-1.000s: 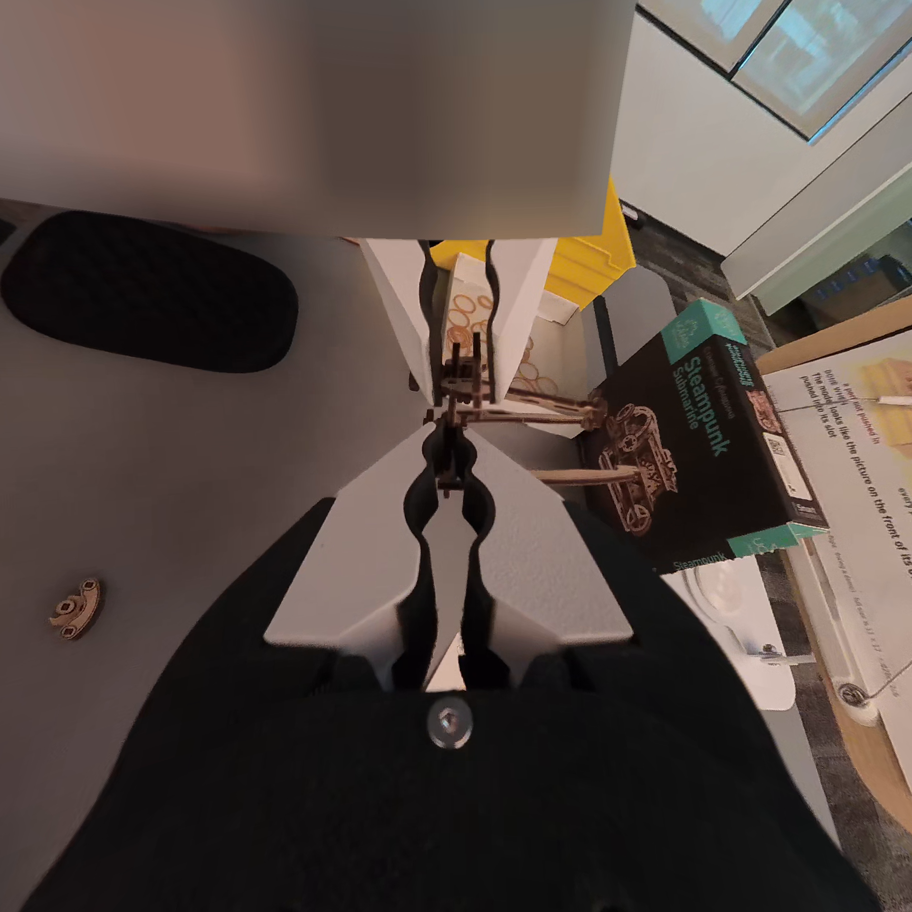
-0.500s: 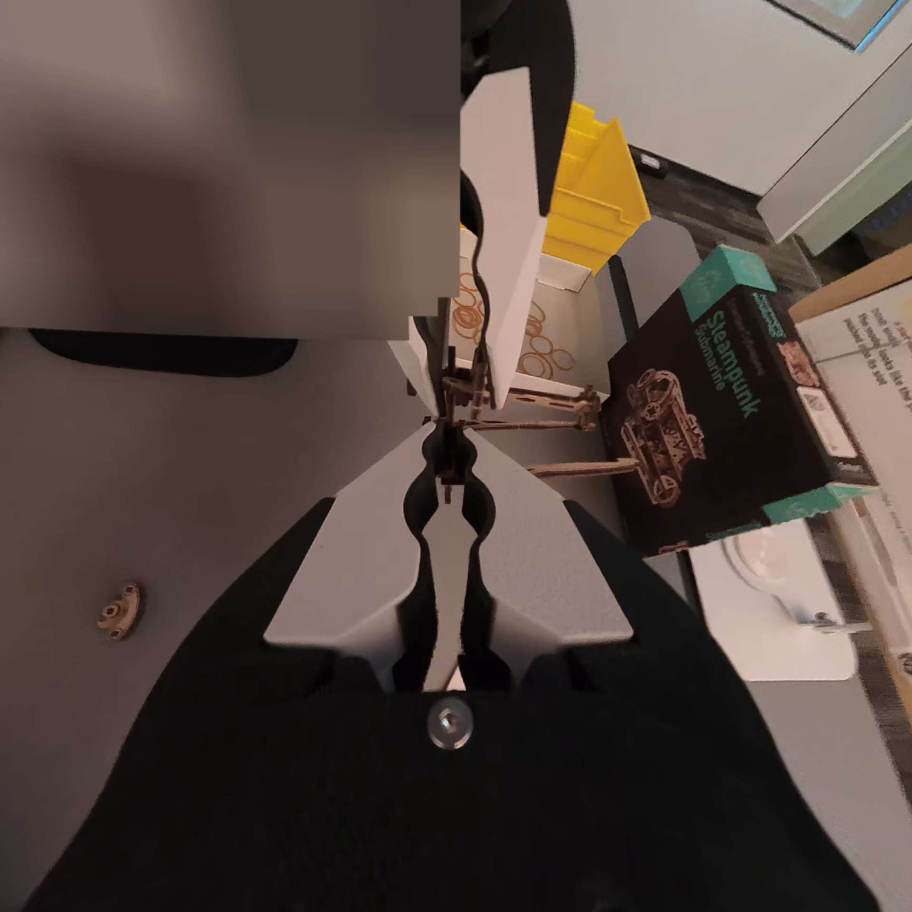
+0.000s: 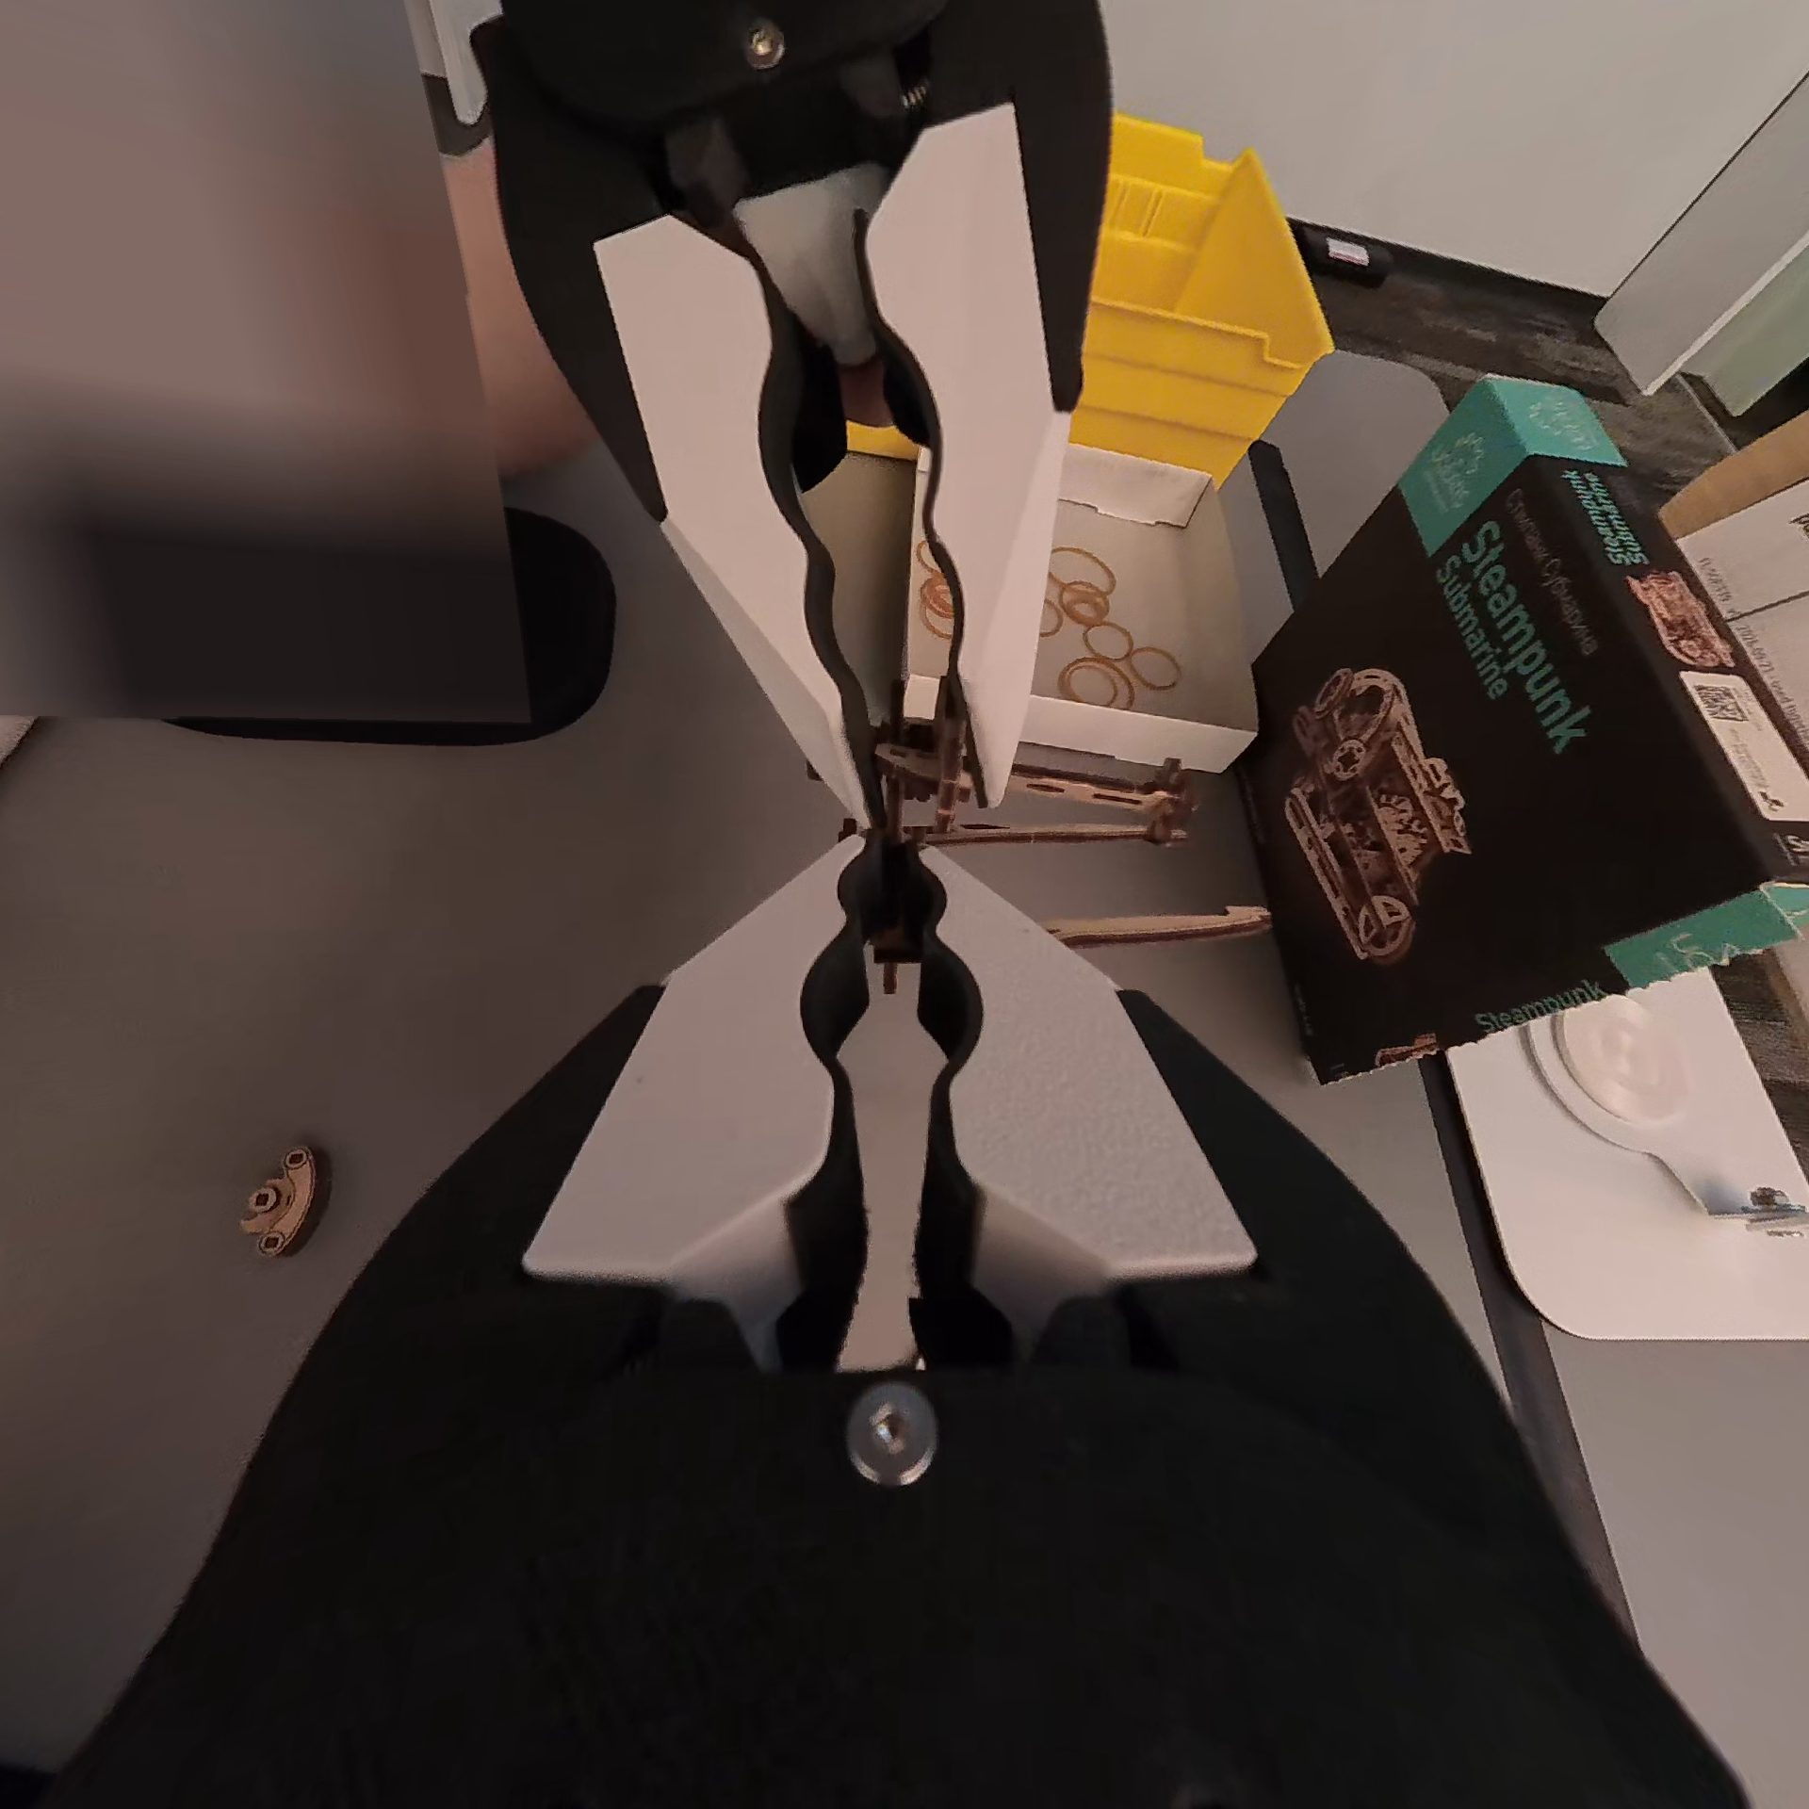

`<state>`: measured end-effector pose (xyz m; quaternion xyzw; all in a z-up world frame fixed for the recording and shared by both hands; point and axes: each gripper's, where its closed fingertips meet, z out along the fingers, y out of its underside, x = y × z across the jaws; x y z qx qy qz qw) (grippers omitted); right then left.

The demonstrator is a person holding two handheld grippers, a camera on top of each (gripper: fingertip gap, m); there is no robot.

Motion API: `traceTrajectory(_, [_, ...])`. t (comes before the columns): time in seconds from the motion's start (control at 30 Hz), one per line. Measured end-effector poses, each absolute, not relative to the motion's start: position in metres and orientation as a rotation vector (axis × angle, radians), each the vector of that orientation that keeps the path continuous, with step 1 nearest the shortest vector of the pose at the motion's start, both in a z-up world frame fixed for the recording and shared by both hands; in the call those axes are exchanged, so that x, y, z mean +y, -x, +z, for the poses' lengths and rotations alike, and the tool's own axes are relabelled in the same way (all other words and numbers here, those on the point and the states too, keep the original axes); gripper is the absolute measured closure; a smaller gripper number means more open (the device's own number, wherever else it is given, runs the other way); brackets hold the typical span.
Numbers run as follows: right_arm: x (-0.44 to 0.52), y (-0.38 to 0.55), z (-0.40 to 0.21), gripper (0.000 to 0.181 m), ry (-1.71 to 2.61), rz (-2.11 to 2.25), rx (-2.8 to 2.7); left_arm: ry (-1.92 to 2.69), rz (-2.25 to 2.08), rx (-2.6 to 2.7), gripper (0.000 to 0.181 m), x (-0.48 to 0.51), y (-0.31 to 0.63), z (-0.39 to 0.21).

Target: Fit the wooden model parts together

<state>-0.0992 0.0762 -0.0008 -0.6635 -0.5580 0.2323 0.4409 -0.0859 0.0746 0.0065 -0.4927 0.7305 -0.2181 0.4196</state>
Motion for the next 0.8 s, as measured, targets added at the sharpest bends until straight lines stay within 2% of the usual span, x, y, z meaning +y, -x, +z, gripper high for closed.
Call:
traceTrajectory(0.03, [0.0758, 0.0993, -0.0014, 0.180, 1.648, 0.575, -1.390, 1.240, -0.557, 1.836, 0.165, 0.0741, 0.0862, 0.0058])
traceTrajectory(0.8, [0.0744, 0.0957, -0.0018, 0.180, 1.635, 0.556, -1.405, 1.205, -0.637, 1.859, 0.165, 0.0662, 0.0865, 0.0088])
